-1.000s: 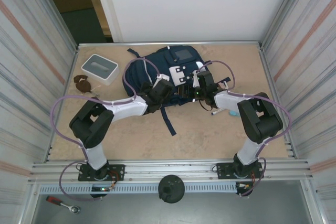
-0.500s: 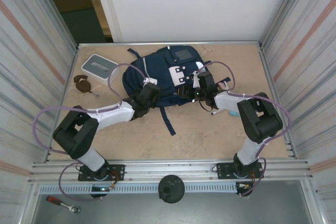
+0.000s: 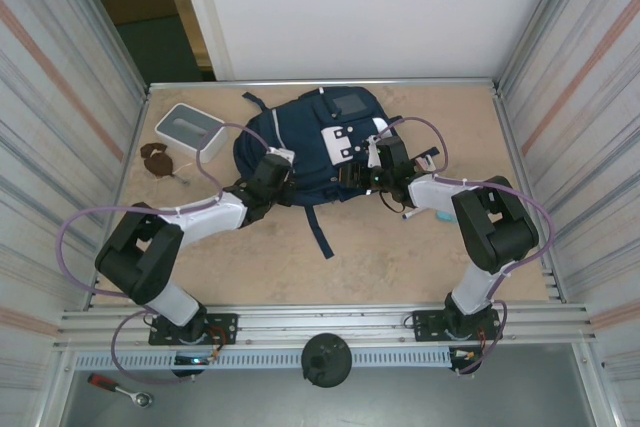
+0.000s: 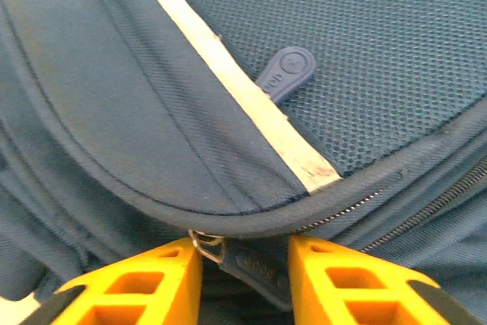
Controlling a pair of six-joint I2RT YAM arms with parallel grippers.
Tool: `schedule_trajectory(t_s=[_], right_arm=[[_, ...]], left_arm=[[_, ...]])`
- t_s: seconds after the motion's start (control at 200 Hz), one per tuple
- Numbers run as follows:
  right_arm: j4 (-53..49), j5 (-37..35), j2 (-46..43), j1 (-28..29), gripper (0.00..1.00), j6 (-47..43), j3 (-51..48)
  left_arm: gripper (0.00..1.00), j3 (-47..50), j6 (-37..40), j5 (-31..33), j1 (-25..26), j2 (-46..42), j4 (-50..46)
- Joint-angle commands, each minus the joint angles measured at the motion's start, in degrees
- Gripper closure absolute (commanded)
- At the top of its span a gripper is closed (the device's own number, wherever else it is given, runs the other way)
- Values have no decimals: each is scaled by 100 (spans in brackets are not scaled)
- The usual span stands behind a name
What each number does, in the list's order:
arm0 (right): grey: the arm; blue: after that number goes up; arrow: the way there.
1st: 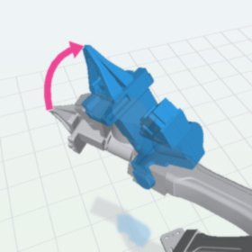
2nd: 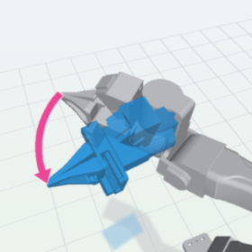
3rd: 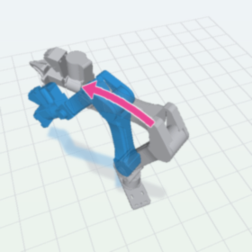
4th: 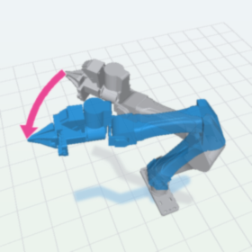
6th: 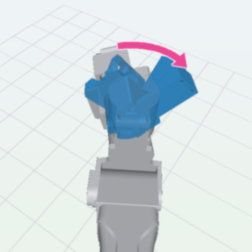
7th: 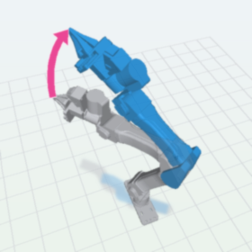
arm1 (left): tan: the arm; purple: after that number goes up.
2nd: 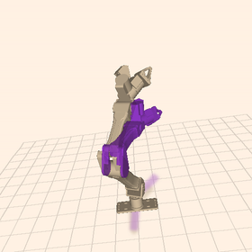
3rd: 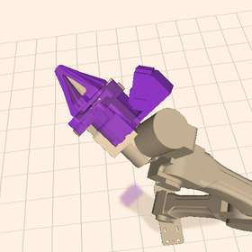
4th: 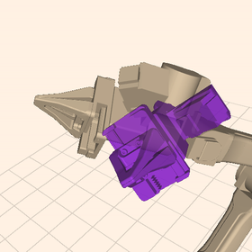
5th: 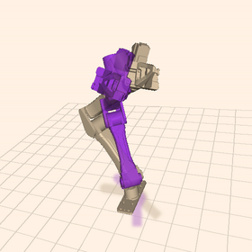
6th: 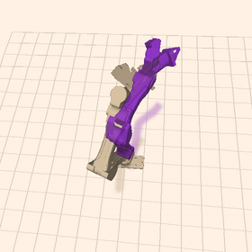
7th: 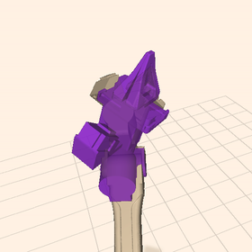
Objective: Pack books, pencil case, and school supplies into a backpack
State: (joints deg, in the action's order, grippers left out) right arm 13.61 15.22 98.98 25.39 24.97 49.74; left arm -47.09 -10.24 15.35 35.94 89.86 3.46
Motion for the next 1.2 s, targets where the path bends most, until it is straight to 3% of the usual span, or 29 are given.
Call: schedule_trajectory(t_s=[0.0, 0.215, 0.431, 0.626, 0.772, 0.972, 1.072, 1.192], right_arm=[[-447, 110, 74, -40, 38, -13, -122], [-552, 42, -113, -160, 38, -88, -190], [-672, -16, -239, -280, 38, -137, -227], [-807, 109, -830, -334, 38, -84, -319], [-970, -124, -1440, 196, 35, 76, -467], [-518, -747, -1832, 751, 25, 1597, -1216], [64, -867, -1611, 833, 24, 2478, -1508], [621, -851, -1063, 817, 25, 2930, -1372]], left_arm=[[72, -196, 175, -450, -60, 70, 94], [89, -124, 217, -848, -269, -7, 23], [100, 33, 295, -1129, -424, -225, 98], [100, 291, 306, -1485, -549, -529, 338], [100, 471, 193, -1646, -571, -855, 550], [100, 558, 155, -1734, -571, -1025, 611], [100, 552, 170, -1742, -571, -948, 613], [100, 552, 258, -1773, -571, -883, 558]])
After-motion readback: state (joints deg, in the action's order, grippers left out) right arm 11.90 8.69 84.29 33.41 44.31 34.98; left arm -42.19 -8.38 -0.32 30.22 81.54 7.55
